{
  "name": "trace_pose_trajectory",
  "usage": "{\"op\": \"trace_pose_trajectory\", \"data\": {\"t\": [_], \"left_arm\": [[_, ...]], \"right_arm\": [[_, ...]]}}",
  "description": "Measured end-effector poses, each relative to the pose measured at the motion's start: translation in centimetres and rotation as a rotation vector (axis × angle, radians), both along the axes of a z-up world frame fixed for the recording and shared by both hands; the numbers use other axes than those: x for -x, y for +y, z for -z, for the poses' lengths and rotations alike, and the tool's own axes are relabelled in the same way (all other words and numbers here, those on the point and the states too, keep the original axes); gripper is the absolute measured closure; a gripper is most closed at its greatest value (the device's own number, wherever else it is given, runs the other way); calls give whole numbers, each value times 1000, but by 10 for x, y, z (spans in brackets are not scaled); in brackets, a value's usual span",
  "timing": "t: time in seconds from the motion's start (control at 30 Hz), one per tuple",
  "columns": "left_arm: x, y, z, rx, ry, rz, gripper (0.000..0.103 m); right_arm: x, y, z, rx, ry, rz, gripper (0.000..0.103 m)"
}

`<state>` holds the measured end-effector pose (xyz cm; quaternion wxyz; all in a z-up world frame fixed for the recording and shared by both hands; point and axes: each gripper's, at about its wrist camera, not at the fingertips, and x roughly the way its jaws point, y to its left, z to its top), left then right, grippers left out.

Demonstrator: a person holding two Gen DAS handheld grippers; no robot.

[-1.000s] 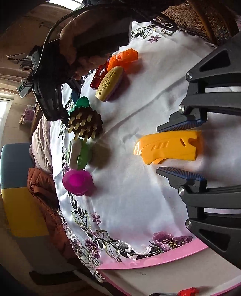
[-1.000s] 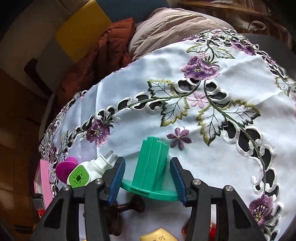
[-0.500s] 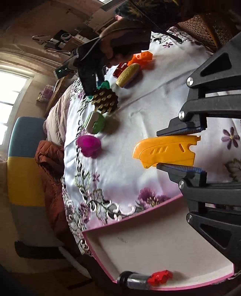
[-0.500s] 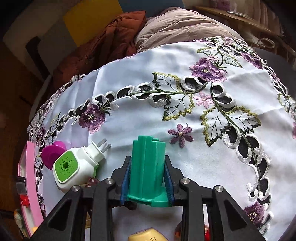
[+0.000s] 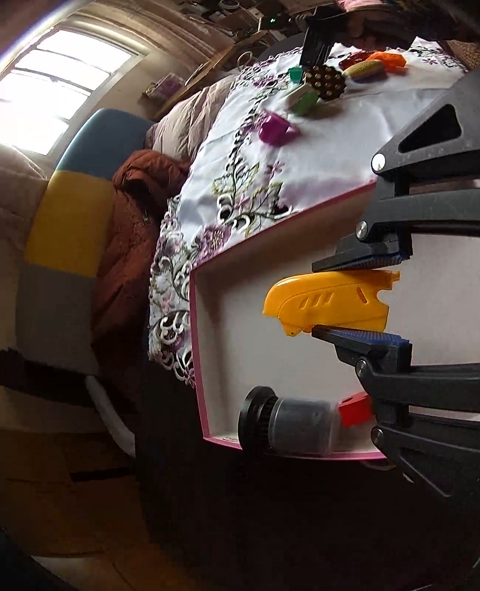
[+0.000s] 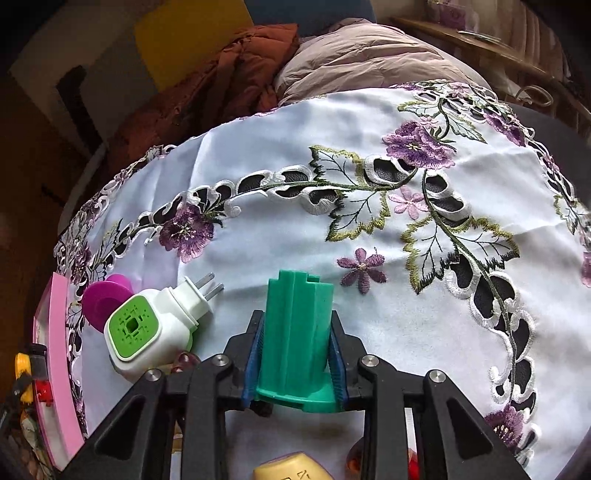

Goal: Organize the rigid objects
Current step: 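Place the yellow piece in the pink box with the left tool while the right tool holds the green toy, then carry the green plunger toy into the pink box and open the right tool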

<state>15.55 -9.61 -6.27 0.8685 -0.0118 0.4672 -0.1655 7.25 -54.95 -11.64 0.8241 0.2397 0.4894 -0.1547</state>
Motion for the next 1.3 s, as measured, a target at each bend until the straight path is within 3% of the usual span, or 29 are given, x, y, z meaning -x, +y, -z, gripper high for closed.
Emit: {"op": "trace_pose_trajectory", "data": {"t": [0.23, 0.47, 0.8, 1.03, 1.3], "left_arm": [[-37, 1, 26, -38, 44, -37, 76], [-32, 7, 21, -59, 29, -33, 68], [52, 11, -23, -115, -128, -33, 67], [92, 13, -37, -119, -160, -36, 67], [112, 26, -36, -128, -158, -57, 67]], "right_arm": [[-1, 0, -1, 12, -1, -12, 71], [-2, 0, 0, 14, -7, -15, 71], [0, 2, 0, 31, -21, -18, 71], [2, 4, -1, 47, -46, -14, 71], [6, 6, -3, 69, -53, 6, 73]]}}
